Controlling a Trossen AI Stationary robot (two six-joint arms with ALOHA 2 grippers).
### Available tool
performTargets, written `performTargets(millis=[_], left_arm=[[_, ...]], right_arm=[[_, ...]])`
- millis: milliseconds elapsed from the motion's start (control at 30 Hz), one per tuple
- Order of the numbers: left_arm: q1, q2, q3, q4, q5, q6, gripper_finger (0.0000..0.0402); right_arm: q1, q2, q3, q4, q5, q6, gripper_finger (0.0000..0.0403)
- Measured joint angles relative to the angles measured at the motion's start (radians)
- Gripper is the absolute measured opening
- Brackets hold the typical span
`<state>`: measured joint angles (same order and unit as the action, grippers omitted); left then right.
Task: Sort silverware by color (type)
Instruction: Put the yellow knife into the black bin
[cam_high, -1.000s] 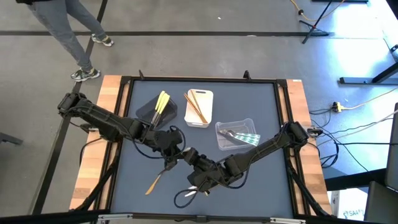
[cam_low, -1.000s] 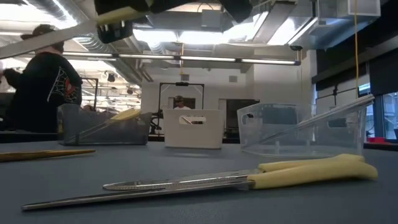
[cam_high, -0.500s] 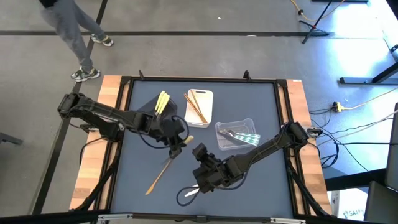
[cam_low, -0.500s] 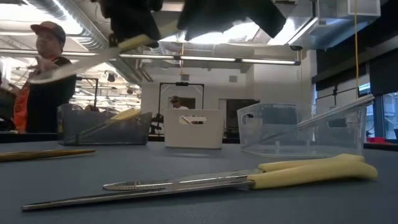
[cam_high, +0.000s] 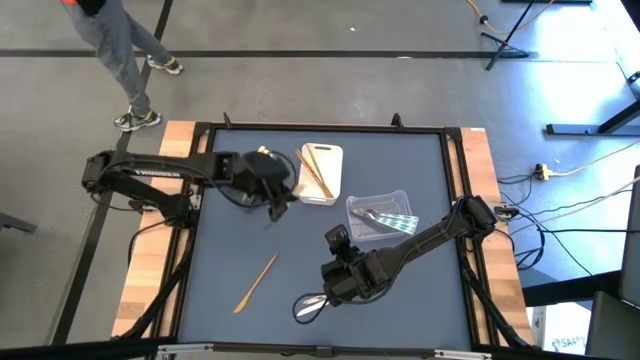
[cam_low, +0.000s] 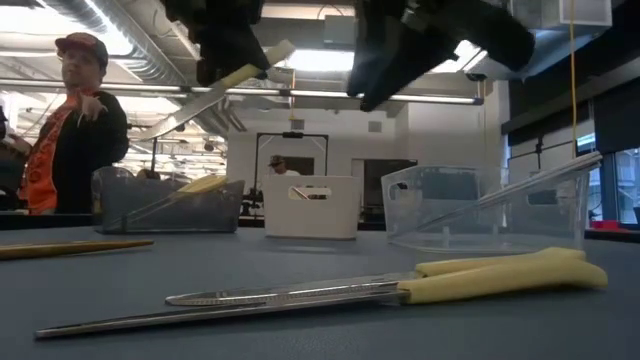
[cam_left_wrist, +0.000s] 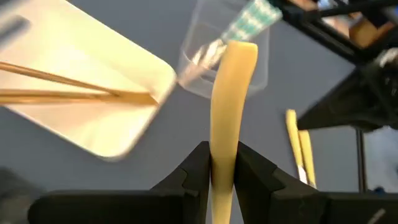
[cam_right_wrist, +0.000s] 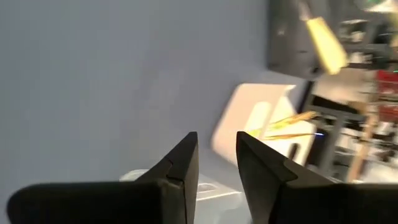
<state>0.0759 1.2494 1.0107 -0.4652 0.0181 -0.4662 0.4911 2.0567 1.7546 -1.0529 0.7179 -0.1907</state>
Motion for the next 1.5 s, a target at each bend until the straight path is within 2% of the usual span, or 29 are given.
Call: performTargets(millis=[267, 567, 667, 867, 1133, 1500], left_arm=[[0.152, -0.112, 0.000, -0.009, 0.000, 0.145, 0.0055], [0.289, -0.132, 0.000, -0.107, -0.004, 0.290, 0.0055], [0.320, -0.117, -0.003, -0.134, -0.017, 0.329, 0.0055], [0.368, -0.098, -0.099, -0.102, -0.066, 0.365, 0.0055], [0.430, -0.097, -0.244, 0.021, -0.080, 0.340, 0.0055], [0.472, -0.097, -0.332, 0.027, -0.091, 0.312, 0.0055]], right_arm=[[-0.012, 0.000, 0.000, 0.006, -0.166, 0.038, 0.0101], [-0.036, 0.000, 0.000, 0.017, -0.284, 0.038, 0.0101], [-0.040, 0.000, 0.000, 0.032, -0.285, 0.038, 0.0101], [-0.041, 0.000, 0.000, 0.080, -0.285, 0.030, 0.0101], [-0.041, 0.000, 0.000, 0.091, -0.285, 0.030, 0.0101], [-0.041, 0.000, 0.000, 0.094, -0.285, 0.029, 0.0101]])
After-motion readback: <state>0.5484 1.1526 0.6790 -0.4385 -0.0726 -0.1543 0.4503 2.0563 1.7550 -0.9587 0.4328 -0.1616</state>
